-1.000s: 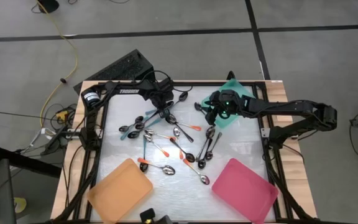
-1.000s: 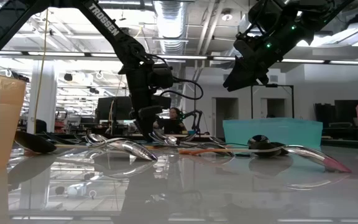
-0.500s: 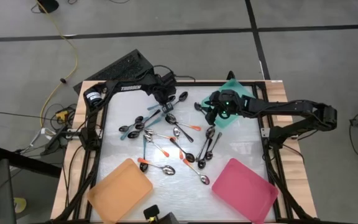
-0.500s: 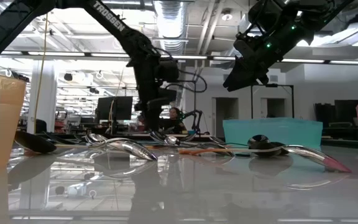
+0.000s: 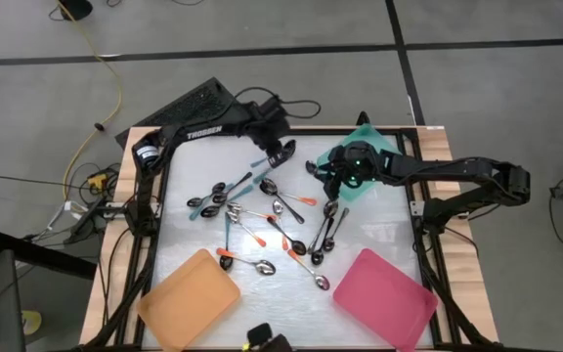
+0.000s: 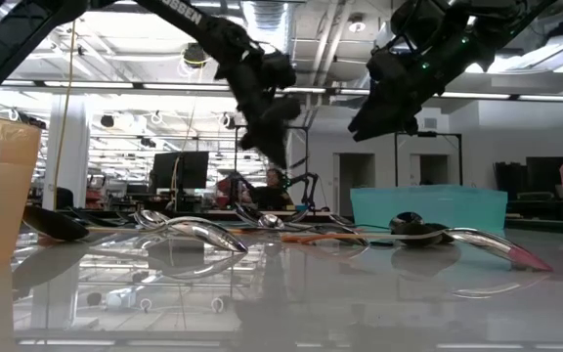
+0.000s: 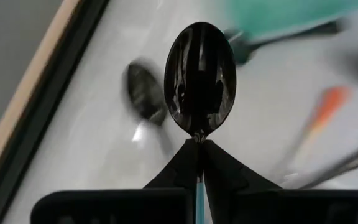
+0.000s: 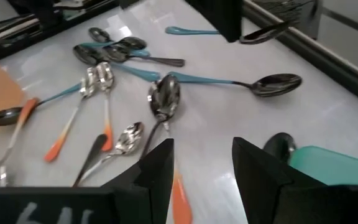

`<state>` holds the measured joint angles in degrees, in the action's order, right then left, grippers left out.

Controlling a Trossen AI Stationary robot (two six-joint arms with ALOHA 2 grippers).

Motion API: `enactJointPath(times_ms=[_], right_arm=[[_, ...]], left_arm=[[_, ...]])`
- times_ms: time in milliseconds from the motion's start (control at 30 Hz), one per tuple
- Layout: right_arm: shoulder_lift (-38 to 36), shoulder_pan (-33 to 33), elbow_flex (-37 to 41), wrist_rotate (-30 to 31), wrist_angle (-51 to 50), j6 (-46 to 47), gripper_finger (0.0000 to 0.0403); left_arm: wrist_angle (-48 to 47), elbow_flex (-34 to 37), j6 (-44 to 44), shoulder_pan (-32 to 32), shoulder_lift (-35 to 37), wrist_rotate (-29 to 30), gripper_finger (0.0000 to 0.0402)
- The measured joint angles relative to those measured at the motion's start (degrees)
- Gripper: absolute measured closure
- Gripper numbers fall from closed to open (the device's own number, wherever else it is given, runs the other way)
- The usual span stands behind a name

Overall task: Sort silverware by color (type)
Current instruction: Put the blue spoon into the blue bin

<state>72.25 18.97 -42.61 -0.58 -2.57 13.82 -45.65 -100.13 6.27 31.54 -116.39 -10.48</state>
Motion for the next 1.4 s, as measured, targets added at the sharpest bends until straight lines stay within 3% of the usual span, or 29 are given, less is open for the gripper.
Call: enactJointPath(times_ms=[233,400,500,733,933,1133,1400], right_arm=[[0.0,-1.8,0.0,-0.2,1.4,0.2,0.0232],[0.0,-3.2,0.0,-0.2,5.9,-0.3,0.0232],[0.0,-4.0,0.0,-0.2,10.3,-0.7,0.0232],[0.0,-5.3,0.0,-0.8,18.6,-2.6,0.0232],[0.5,-7.4,0.0,-2.8,26.7,-3.2,0.0232],[4.7,-9.9,0.0,-4.1,37.3,-3.8,0.0221],[12.5,-11.0,-4.4,-4.3,41.9,-2.4,0.014]], left_arm=[[6.2,-2.1,-0.1,-2.1,7.4,-2.3,0.0401],[16.7,0.3,-2.9,-2.4,15.6,-4.8,0.0401],[27.7,7.7,-5.6,-3.2,21.6,-6.8,0.0401],[57.4,34.9,-13.8,-5.1,37.5,-8.6,0.0401],[76.7,51.9,-18.3,-8.1,45.8,-8.8,0.0401],[89.1,59.6,-20.3,-11.4,46.4,-8.8,0.0401],[92.5,61.0,-17.0,-14.6,46.0,-8.3,0.0401]])
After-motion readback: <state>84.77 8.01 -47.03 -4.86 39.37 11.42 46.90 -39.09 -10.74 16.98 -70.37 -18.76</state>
